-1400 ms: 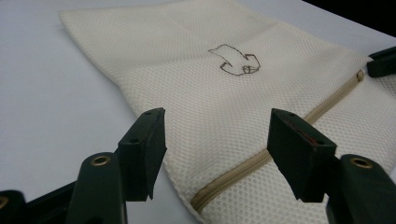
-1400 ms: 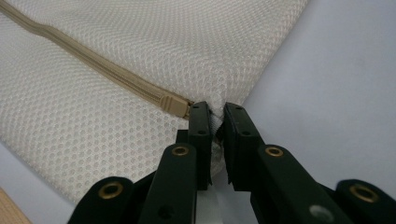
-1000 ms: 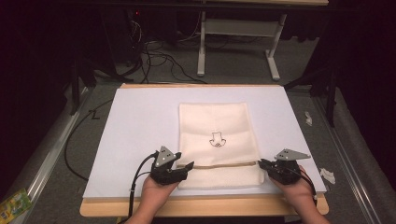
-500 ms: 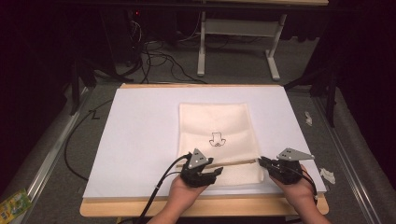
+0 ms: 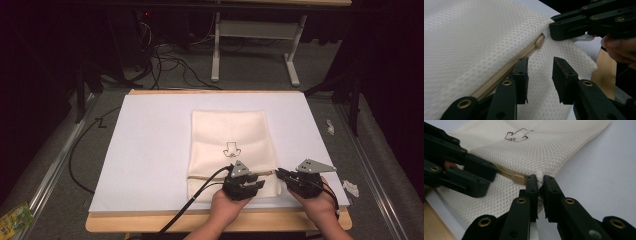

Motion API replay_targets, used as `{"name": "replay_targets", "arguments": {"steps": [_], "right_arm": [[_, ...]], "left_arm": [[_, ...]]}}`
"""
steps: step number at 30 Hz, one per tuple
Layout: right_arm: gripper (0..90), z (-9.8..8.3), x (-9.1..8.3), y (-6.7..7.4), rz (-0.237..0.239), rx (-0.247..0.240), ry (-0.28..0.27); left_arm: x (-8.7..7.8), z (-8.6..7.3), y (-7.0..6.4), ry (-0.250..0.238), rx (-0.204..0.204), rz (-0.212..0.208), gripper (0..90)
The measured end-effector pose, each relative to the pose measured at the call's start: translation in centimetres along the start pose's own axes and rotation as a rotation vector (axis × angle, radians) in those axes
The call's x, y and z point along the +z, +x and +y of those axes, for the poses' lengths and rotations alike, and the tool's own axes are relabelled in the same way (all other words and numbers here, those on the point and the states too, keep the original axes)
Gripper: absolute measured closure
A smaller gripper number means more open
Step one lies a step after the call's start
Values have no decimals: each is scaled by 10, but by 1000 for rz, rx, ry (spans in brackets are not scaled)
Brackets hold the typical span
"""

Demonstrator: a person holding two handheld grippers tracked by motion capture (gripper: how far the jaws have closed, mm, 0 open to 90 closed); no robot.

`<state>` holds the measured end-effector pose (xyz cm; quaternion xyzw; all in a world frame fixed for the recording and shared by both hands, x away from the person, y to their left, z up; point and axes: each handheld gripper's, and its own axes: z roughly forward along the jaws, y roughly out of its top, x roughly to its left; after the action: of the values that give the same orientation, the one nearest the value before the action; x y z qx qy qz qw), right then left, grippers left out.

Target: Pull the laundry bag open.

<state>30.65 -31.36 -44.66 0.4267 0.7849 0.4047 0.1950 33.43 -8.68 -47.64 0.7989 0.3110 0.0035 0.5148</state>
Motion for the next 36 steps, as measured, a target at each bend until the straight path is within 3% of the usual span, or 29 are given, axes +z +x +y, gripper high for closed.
{"name": "replay_targets", "arguments": {"steps": [2, 3, 9, 16, 19, 23, 29, 36], "right_arm": [[845, 0, 0, 0, 2, 1, -3], [846, 0, -1, 1, 7, 0, -5], [846, 1, -2, 3, 11, -4, -17], [846, 2, -2, 3, 14, -8, -23], [846, 1, -2, 3, 12, -3, -19], [845, 1, -2, 5, -2, -24, -11], [852, 1, -3, 6, -4, -19, -1], [857, 3, -2, 8, 8, -11, 0]], "left_arm": [[8, 1, -3, -1, -17, -2, 684], [13, 3, -7, -2, -15, 24, 693], [14, 7, -11, -40, -14, 79, 728], [17, 10, -12, -50, -8, 78, 826], [16, 10, -14, -59, 21, 66, 866], [15, 10, -9, -33, -4, 50, 874], [11, 11, -9, -21, 20, 54, 876], [7, 9, -6, -19, 8, 41, 878]]}}
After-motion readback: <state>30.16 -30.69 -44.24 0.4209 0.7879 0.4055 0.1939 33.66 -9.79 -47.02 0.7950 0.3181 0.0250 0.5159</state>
